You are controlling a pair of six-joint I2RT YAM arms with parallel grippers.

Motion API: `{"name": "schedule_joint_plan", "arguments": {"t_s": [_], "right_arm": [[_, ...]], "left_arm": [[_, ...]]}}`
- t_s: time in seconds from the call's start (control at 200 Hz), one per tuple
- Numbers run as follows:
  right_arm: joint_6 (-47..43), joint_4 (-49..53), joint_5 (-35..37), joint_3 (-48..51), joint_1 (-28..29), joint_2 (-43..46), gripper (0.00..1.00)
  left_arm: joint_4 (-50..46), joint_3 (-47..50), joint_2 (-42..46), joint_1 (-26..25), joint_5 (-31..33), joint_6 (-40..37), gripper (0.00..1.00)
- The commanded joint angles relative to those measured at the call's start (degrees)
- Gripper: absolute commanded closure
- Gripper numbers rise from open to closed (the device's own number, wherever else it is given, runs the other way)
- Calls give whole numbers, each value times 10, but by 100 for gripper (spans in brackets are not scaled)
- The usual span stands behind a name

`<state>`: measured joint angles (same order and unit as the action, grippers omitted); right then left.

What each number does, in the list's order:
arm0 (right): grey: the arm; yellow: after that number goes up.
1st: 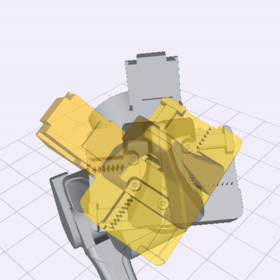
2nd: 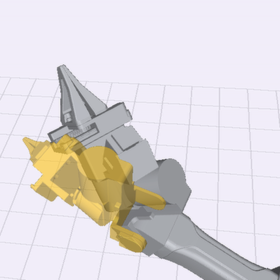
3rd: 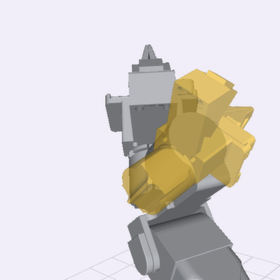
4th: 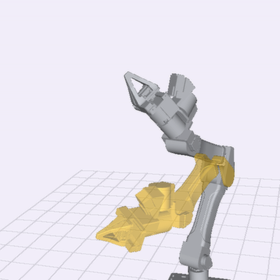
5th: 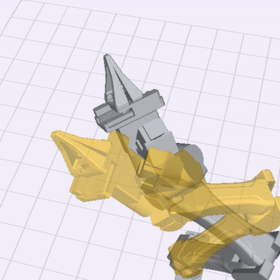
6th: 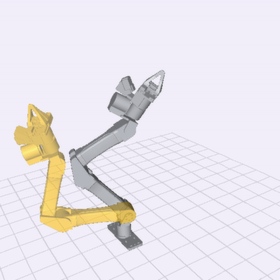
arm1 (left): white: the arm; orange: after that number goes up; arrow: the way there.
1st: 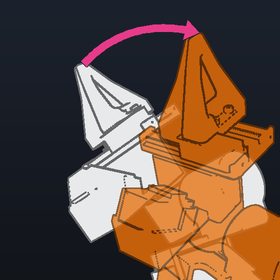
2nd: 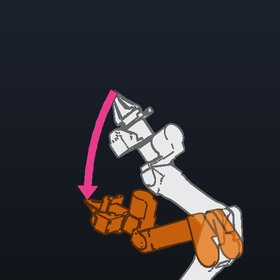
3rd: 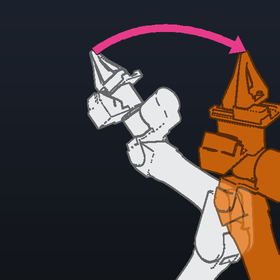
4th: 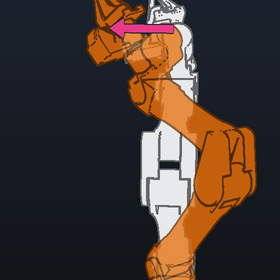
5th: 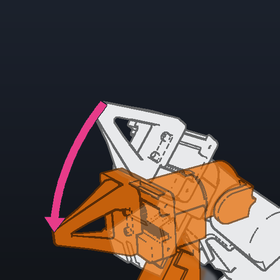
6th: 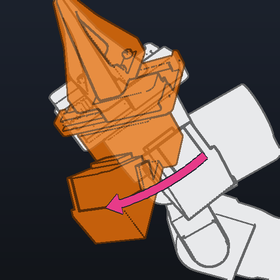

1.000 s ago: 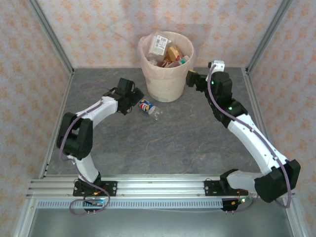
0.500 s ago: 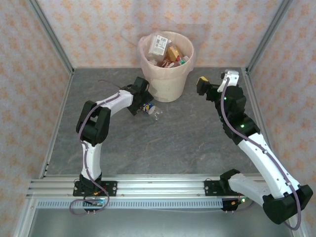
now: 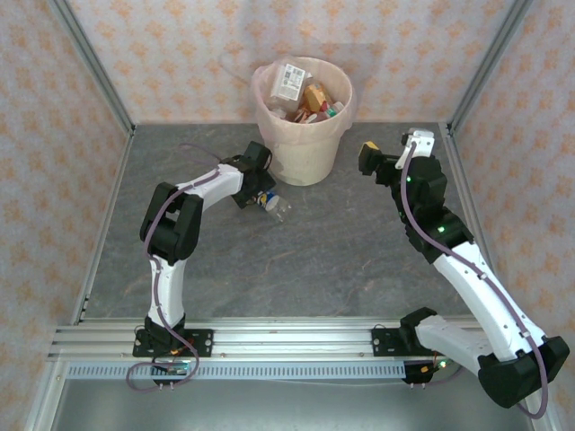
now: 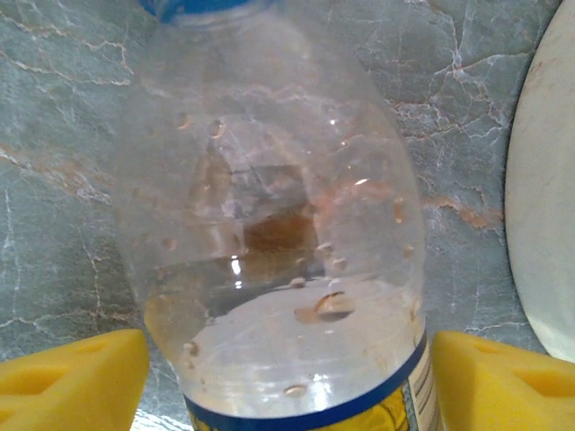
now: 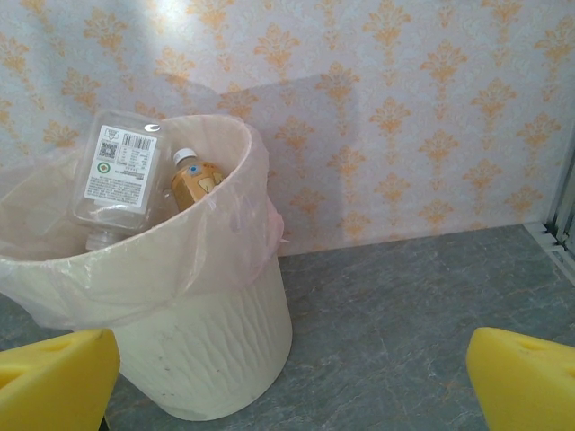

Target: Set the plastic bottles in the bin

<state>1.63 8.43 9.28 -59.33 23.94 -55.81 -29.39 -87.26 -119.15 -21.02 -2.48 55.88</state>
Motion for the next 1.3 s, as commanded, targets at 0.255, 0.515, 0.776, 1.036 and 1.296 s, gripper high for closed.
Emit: {"name": "schedule_joint_plan", "arguments": {"t_s": [0.255,0.515,0.776,1.036,1.296], "right_arm": [[-3,-1,14,3,0,-2,1],[0,-12,16,5,1,-8,1],[7,-23,19,9,1,-5,1],[10,-40,27,19,1,-1,1],[14,-44,26,19,1,2,1]], "left_arm": [[-47,18,44,-1,75,-79,42],[-38,48,154,-1,157,-138,57],[7,57,266,-14,232,-212,73],[94,15,358,-21,174,-316,100],[165,-103,334,-40,61,-403,100]]}}
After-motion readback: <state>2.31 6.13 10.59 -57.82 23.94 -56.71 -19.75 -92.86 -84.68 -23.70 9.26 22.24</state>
